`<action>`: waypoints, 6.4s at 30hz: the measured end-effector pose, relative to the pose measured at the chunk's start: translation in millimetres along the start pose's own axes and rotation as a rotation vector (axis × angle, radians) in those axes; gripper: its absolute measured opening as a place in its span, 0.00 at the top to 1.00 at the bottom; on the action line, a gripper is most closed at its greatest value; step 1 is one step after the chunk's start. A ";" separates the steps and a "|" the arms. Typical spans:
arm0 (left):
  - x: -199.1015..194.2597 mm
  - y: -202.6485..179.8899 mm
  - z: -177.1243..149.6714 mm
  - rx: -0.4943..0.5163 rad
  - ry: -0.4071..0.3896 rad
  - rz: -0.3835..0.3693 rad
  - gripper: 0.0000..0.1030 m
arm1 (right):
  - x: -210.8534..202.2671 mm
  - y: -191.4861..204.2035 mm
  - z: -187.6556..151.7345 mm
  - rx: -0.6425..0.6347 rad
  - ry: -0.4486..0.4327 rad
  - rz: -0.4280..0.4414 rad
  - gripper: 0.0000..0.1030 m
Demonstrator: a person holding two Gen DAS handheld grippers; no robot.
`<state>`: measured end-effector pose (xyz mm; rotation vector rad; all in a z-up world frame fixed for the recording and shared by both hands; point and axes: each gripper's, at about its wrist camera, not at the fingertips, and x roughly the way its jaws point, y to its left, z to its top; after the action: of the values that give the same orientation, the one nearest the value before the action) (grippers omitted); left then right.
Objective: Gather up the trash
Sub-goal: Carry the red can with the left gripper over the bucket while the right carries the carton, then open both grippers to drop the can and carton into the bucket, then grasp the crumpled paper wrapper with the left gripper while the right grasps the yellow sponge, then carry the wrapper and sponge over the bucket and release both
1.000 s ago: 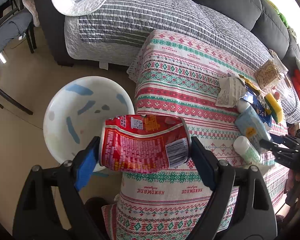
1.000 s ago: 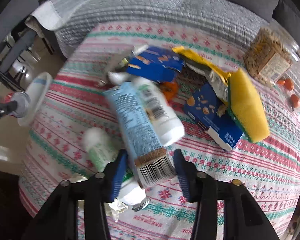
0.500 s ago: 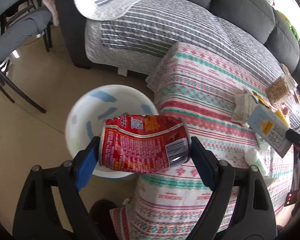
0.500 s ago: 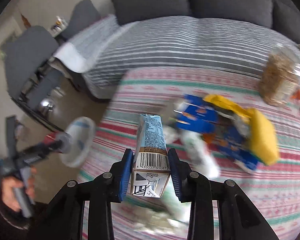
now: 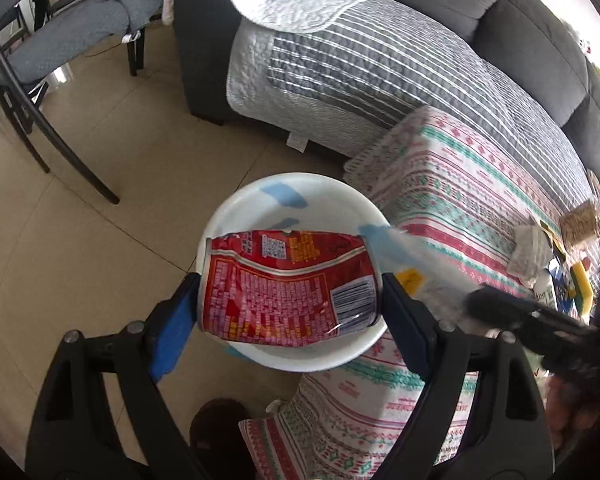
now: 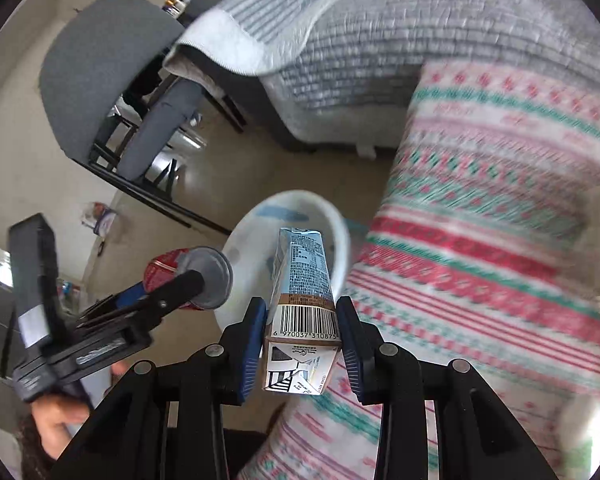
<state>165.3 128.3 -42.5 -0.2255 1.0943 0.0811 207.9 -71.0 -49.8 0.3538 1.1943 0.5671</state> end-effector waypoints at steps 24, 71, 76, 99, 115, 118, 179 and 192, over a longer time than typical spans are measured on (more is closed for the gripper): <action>97.3 -15.0 12.9 0.069 0.119 0.158 0.15 | -137.4 -80.9 -47.1 0.040 -0.165 -0.452 0.31; 56.9 -248.4 -11.3 0.374 -0.054 -0.197 0.03 | -238.0 -285.4 -77.3 0.428 -0.393 -0.411 0.14; 62.0 -262.5 -12.9 0.391 -0.061 -0.277 0.06 | -241.0 -299.5 -82.6 0.483 -0.411 -0.344 0.14; 72.7 -274.9 -17.6 0.433 -0.032 -0.349 0.73 | -241.7 -297.2 -81.1 0.560 -0.434 -0.250 0.50; 46.0 -257.1 -21.1 0.419 -0.028 -0.348 0.75 | -286.8 -266.5 -96.3 0.499 -0.521 -0.252 0.57; 37.4 -248.7 -21.4 0.409 -0.030 -0.351 0.75 | -291.3 -255.9 -100.5 0.482 -0.528 -0.227 0.57; 12.3 45.3 0.5 0.019 0.050 0.120 0.18 | -13.8 -1.9 -4.9 -0.013 -0.112 -0.059 0.56; 7.0 63.2 -2.1 -0.019 0.056 0.112 0.18 | 17.9 7.5 -2.2 0.007 -0.089 0.021 0.28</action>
<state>155.6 189.1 -58.6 -0.1838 1.1623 0.1865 208.6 -54.5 -60.2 0.3941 1.1082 0.5598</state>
